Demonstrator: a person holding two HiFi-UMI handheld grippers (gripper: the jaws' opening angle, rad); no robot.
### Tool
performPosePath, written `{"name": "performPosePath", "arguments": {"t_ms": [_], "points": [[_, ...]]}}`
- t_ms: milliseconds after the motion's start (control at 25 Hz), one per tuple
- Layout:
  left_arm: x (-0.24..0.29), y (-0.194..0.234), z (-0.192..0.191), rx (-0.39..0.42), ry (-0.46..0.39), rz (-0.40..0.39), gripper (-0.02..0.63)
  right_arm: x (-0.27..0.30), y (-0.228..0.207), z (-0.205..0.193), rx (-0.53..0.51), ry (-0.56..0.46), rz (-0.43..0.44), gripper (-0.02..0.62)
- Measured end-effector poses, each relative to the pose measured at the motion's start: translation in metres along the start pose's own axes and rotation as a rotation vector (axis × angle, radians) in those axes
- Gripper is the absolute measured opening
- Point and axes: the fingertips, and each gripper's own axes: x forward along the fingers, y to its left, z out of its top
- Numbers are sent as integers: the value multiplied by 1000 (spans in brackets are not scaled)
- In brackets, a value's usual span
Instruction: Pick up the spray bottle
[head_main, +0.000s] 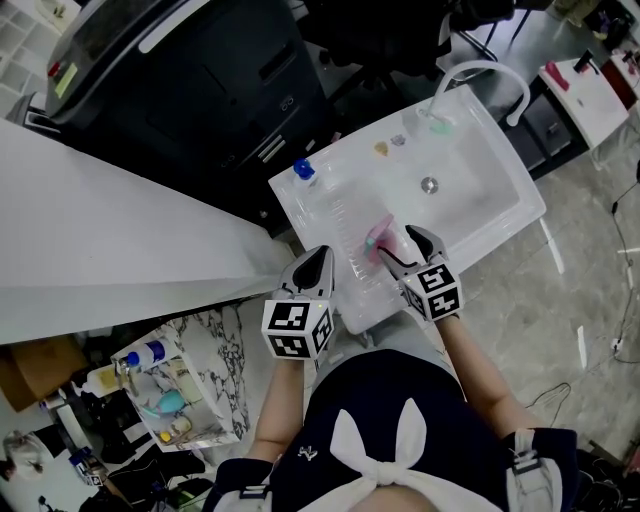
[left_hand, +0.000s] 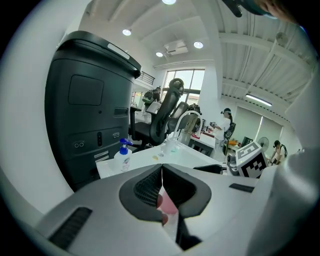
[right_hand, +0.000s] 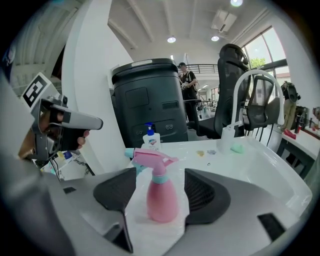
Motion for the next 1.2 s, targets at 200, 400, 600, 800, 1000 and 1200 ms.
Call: {"name": "performPosePath", "arguments": {"t_ms": [200, 400, 600, 800, 1000, 1200], "points": [[2, 4, -1, -5, 3, 13, 26, 8, 0, -4, -18, 28, 11, 290], [5, 5, 0, -12, 2, 19, 26, 15, -2, -7, -28, 47, 18, 290], [8, 8, 0, -18, 4, 29, 26, 24, -4, -10, -37, 61, 27, 290], [10, 14, 0, -28, 6, 46, 26, 33, -8, -13, -53, 81, 42, 290], [13, 20, 2, -39, 7, 62, 26, 43, -7, -14, -66, 99, 77, 290], [17, 23, 3, -41, 12, 71, 26, 53, -6, -12, -74, 102, 105, 289]]}}
